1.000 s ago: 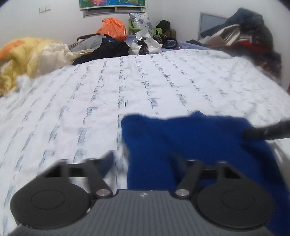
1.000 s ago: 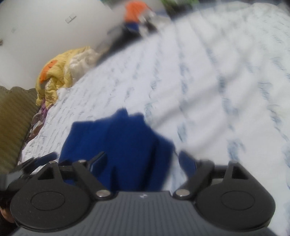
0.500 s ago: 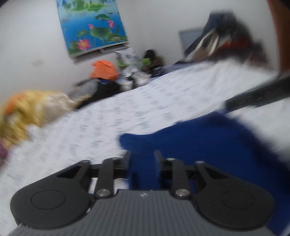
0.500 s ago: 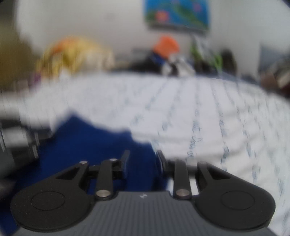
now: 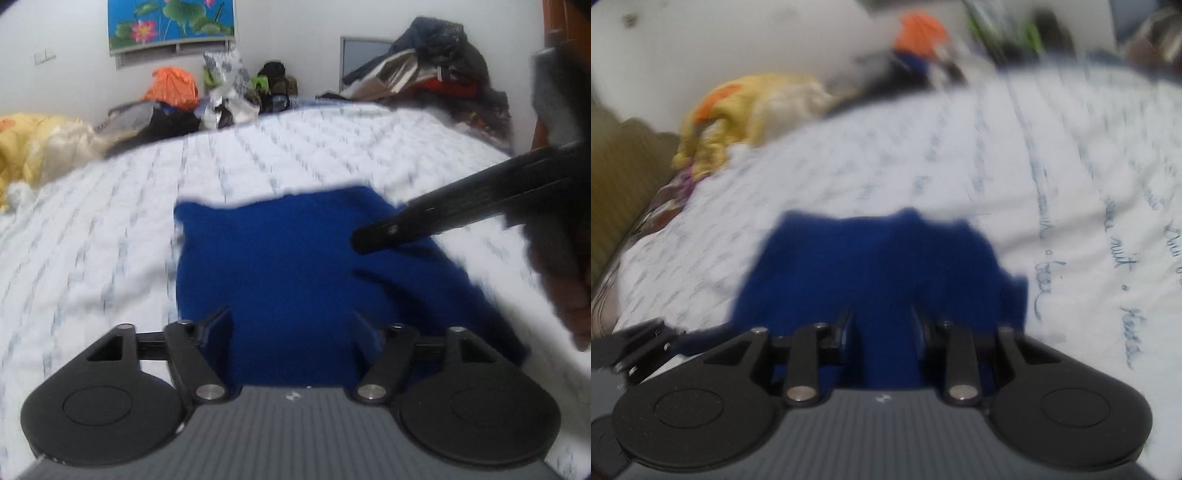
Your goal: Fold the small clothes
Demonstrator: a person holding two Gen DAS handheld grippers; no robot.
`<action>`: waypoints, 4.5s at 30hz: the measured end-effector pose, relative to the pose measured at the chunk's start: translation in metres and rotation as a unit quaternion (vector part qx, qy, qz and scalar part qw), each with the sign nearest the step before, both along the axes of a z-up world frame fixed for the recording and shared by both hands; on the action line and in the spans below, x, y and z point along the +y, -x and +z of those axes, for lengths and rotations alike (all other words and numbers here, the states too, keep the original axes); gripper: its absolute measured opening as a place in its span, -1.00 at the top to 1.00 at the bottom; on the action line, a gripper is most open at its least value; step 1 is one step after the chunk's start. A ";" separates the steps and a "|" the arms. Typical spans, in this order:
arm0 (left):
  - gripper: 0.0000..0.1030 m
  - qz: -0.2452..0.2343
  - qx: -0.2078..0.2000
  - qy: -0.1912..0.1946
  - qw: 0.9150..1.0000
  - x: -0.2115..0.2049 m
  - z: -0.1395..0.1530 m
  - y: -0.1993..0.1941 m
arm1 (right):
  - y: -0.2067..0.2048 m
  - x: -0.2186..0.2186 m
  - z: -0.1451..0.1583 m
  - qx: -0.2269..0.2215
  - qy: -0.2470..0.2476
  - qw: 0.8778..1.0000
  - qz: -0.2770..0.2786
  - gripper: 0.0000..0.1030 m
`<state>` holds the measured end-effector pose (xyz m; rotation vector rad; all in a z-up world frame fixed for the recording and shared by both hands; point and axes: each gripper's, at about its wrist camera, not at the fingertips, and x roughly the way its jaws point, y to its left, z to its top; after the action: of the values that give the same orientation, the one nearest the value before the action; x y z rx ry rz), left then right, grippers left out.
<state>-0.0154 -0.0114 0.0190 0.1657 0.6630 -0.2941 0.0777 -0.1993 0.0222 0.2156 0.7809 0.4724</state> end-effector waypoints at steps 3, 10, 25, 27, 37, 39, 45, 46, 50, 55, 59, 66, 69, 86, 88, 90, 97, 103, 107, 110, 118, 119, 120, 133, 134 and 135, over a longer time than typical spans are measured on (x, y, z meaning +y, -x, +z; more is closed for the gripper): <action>-0.57 0.003 -0.052 -0.048 0.997 -0.012 -0.019 0.014 | 0.031 -0.001 -0.021 -0.006 -0.015 1.000 0.020 0.20; -0.61 0.046 -0.015 0.026 0.998 0.004 0.005 0.063 | 0.079 -0.006 0.014 -0.054 0.017 0.998 -0.008 0.08; -0.95 0.139 0.028 -0.015 0.990 0.019 -0.016 0.112 | 0.164 -0.002 -0.030 -0.040 0.145 0.987 -0.064 -0.84; -1.00 0.131 0.022 -0.034 0.991 0.016 -0.016 0.115 | 0.169 0.003 -0.033 -0.037 0.173 0.981 -0.083 -1.00; -1.00 0.119 0.023 -0.014 0.993 0.016 -0.020 0.098 | 0.167 0.011 -0.037 -0.032 0.168 0.978 -0.122 -1.00; -1.00 0.117 0.001 0.005 0.993 0.019 -0.027 0.103 | 0.174 0.013 -0.042 -0.056 0.163 0.977 -0.124 -1.00; -1.00 0.125 -0.003 0.020 0.992 0.023 -0.026 0.105 | 0.176 0.014 -0.045 -0.067 0.160 0.976 -0.128 -1.00; -1.00 0.125 -0.003 0.020 0.992 0.022 -0.026 0.104 | 0.176 0.013 -0.045 -0.067 0.160 0.977 -0.128 -1.00; -1.00 0.124 -0.003 0.021 0.992 0.022 -0.027 0.103 | 0.175 0.013 -0.045 -0.067 0.160 0.977 -0.127 -1.00; -1.00 0.124 -0.003 0.022 0.992 0.023 -0.027 0.103 | 0.175 0.014 -0.044 -0.067 0.160 0.977 -0.127 -1.00; -1.00 0.124 -0.003 0.022 0.992 0.022 -0.027 0.103 | 0.176 0.014 -0.044 -0.067 0.159 0.977 -0.127 -1.00; -1.00 0.124 -0.003 0.022 0.992 0.023 -0.027 0.103 | 0.175 0.015 -0.044 -0.067 0.159 0.977 -0.127 -1.00; -1.00 0.124 -0.003 0.022 0.992 0.023 -0.028 0.103 | 0.177 0.016 -0.043 -0.068 0.159 0.977 -0.126 -1.00; -1.00 0.124 -0.003 0.023 0.992 0.023 -0.028 0.103 | 0.179 0.018 -0.043 -0.070 0.157 0.977 -0.124 -1.00; -1.00 0.125 -0.003 0.023 0.992 0.023 -0.028 0.103 | 0.179 0.018 -0.043 -0.070 0.158 0.977 -0.125 -1.00; -1.00 0.125 -0.003 0.023 0.992 0.024 -0.028 0.103 | 0.179 0.018 -0.043 -0.071 0.157 0.977 -0.124 -1.00; -1.00 0.129 0.004 0.024 0.991 0.023 -0.026 0.101 | 0.179 0.019 -0.043 -0.072 0.157 0.977 -0.122 -1.00; -1.00 0.135 0.019 0.020 0.990 0.021 -0.023 0.096 | 0.178 0.019 -0.043 -0.072 0.157 0.977 -0.122 -1.00; -1.00 0.135 0.023 0.020 0.990 0.020 -0.023 0.090 | 0.178 0.019 -0.043 -0.071 0.156 0.977 -0.122 -1.00; -1.00 0.135 0.009 0.023 0.991 0.018 -0.026 0.089 | 0.178 0.020 -0.043 -0.071 0.157 0.977 -0.122 -1.00; -1.00 0.125 0.006 0.026 0.992 0.021 -0.027 0.097 | 0.178 0.020 -0.043 -0.074 0.156 0.978 -0.120 -1.00; -1.00 0.125 0.006 0.025 0.992 0.021 -0.027 0.097 | 0.178 0.020 -0.044 -0.074 0.156 0.978 -0.120 -1.00; -1.00 0.125 0.006 0.025 0.992 0.021 -0.027 0.096 | 0.178 0.019 -0.044 -0.074 0.156 0.978 -0.119 -1.00; -1.00 0.125 0.006 0.025 0.992 0.021 -0.027 0.096 | 0.178 0.020 -0.044 -0.075 0.156 0.978 -0.120 -1.00; -1.00 0.125 0.006 0.025 0.992 0.021 -0.027 0.096 | 0.178 0.019 -0.044 -0.075 0.156 0.978 -0.119 -1.00; -1.00 0.125 0.005 0.025 0.992 0.020 -0.027 0.096 | 0.178 0.019 -0.044 -0.075 0.156 0.978 -0.120 -1.00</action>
<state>-0.1117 0.0090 -0.0082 0.0314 0.6789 -0.0702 -0.1000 -0.1799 -0.0222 -0.0191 0.6609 0.1327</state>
